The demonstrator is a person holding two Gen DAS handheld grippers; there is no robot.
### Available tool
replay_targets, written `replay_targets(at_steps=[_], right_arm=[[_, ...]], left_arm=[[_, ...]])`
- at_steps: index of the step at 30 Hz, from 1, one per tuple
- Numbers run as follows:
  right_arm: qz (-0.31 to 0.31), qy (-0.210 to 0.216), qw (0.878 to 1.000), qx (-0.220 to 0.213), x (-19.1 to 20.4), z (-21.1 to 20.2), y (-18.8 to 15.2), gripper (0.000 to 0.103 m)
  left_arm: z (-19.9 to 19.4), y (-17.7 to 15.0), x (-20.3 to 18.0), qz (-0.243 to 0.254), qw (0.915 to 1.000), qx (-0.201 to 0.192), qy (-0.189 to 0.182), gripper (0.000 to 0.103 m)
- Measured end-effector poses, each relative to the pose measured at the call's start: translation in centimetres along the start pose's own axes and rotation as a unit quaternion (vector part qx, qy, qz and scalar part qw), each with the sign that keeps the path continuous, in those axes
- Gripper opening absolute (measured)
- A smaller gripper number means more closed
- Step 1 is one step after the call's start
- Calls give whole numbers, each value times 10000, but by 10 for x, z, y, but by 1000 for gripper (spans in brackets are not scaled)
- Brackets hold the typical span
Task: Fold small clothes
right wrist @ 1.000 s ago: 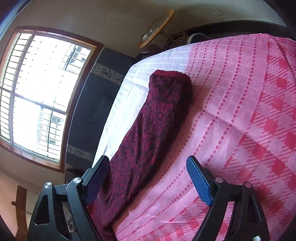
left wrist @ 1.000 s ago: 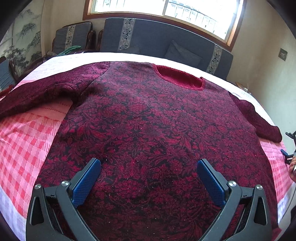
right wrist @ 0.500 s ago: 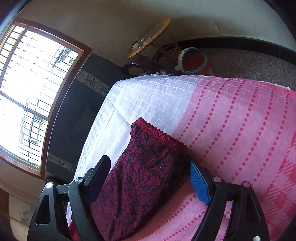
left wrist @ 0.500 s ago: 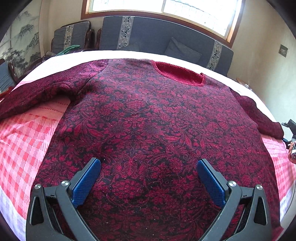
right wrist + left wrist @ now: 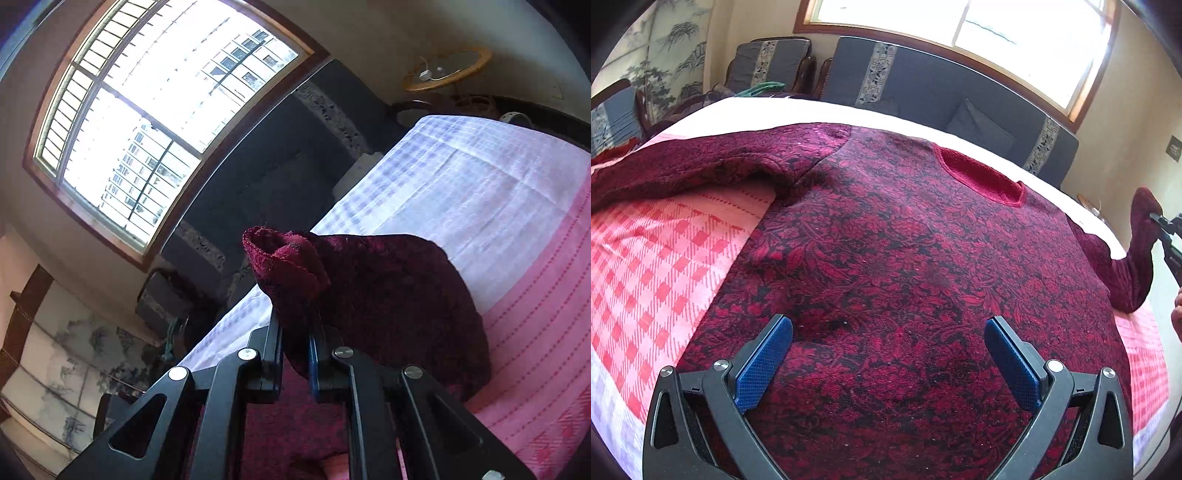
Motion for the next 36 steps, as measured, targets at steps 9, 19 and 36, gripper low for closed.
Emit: replay_targets(at_steps=[9,19,36], right_arm=[[-369,154,9844,1715,76,153,-196,11],[-821,-130,9716,2214,100,204,-277,11],[-856,1052,9511,2775,106,174,-272,66]], left_arm=[[-6,-2,20,-406,9990,-141,150,103],[-10,-5,25,-525,9985,-173,33,103],[-14,-7,23,-536,9984,-160,97,103]])
Point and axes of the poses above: each gripper's, at about its wrist camera, not at the fingertips, and z roughly the way its jaws point, x to its left, y to its top, the point moved 1 cm from there along z, roughly the way its jaws point, and after that the axes turned 15 degrees about z, right-handed, at the moved point
